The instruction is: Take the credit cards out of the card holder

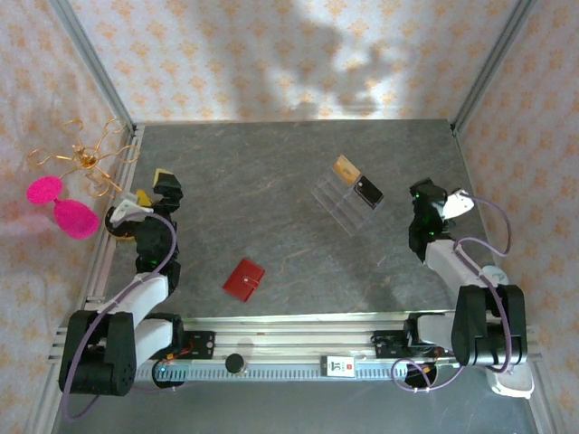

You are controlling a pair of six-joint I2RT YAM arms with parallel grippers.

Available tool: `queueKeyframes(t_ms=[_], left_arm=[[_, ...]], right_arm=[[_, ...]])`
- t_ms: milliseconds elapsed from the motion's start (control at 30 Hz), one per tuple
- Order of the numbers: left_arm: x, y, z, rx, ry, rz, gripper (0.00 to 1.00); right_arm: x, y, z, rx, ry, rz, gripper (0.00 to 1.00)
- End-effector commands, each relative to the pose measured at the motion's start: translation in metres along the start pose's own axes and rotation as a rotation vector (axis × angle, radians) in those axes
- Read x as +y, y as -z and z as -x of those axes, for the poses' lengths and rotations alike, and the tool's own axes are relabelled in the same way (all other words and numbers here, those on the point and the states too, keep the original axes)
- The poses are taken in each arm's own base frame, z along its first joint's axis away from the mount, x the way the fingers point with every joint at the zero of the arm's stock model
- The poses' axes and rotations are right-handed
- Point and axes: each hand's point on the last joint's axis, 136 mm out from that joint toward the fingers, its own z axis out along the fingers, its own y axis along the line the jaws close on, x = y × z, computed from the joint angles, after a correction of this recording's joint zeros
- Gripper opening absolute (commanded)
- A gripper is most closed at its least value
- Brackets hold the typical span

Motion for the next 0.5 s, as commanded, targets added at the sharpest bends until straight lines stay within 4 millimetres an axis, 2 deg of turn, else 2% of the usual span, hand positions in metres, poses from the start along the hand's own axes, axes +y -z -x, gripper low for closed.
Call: queueKeyframes(t_ms=[0,100,200,267,400,467], left_arm=[[-0.010,0.002,-0.010,0.078,0.313,-0.071,0.99],[-0.038,0.013,-0.005,0.089,0.376,-0.255,0.99],[-0.066,0.008,-0.017,0.197,0.382,-0.366,0.99],[-0.073,0.006,-0.018,0.224,0.401,-0.388,0.99],[-0.087,0.017,-0.007,0.210,0.487,-0.483,0.99],[-0.106,0.024,-0.004,0.230,0.446,-0.574,0.99]], right_arm=[[0.011,0.015,-0.018,0.143,0.034,0.053,0.96],[0.018,0.026,-0.044,0.252,0.082,0.130,0.91],[0.021,0.038,-0.063,0.307,0.133,0.178,0.83],[0.021,0.044,-0.075,0.348,0.157,0.210,0.79],[0.020,0.049,-0.094,0.423,0.218,0.250,0.69],[0.019,0.048,-0.100,0.439,0.239,0.248,0.66]])
